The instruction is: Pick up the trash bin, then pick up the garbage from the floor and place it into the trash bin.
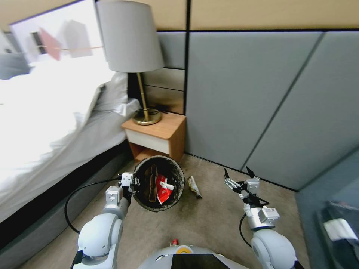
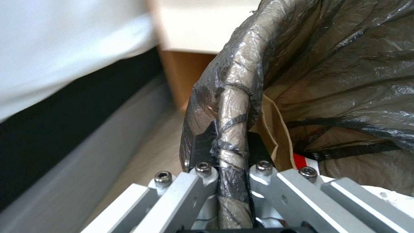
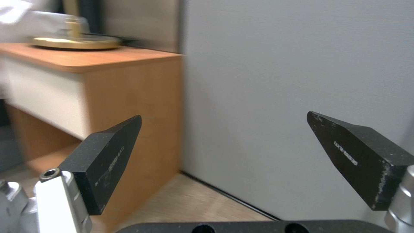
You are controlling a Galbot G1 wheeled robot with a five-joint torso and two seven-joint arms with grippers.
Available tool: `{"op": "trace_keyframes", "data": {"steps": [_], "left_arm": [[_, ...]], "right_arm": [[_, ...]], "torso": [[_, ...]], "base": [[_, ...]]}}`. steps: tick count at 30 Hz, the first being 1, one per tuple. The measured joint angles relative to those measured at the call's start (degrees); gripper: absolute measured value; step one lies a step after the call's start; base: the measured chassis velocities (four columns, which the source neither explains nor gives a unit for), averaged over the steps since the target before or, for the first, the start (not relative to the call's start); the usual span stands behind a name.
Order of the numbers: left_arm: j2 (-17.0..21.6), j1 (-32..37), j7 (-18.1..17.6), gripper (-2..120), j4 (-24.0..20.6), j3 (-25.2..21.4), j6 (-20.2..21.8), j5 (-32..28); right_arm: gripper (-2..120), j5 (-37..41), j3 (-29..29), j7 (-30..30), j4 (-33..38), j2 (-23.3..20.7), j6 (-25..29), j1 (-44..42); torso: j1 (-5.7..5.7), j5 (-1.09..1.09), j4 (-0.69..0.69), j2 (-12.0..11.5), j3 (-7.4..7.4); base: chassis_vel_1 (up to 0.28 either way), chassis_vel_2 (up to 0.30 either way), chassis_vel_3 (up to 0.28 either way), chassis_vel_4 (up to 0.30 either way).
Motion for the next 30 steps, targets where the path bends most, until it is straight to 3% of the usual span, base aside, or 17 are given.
{"op": "trace_keyframes", "data": {"steps": [15, 30], "left_arm": [[-0.14, 0.46, -0.18, 1, 0.31, -0.05, -1.82, 0.2], [-0.23, 0.88, -0.23, 1, -0.28, 0.12, -2.25, 0.14]], "right_arm": [[100, 1.4, 0.16, 0.01, -1.49, -0.35, -1.3, 1.08], [100, 21.66, -3.37, 1.25, -18.06, -5.8, -18.11, 16.48]], "torso": [[0.0, 0.0, 0.0, 0.0, 0.0], [0.0, 0.0, 0.01, 0.0, 0.0]], "base": [[0.077, 0.075, 0.07, 0.076], [0.0, 0.0, 0.0, 0.0]]}}
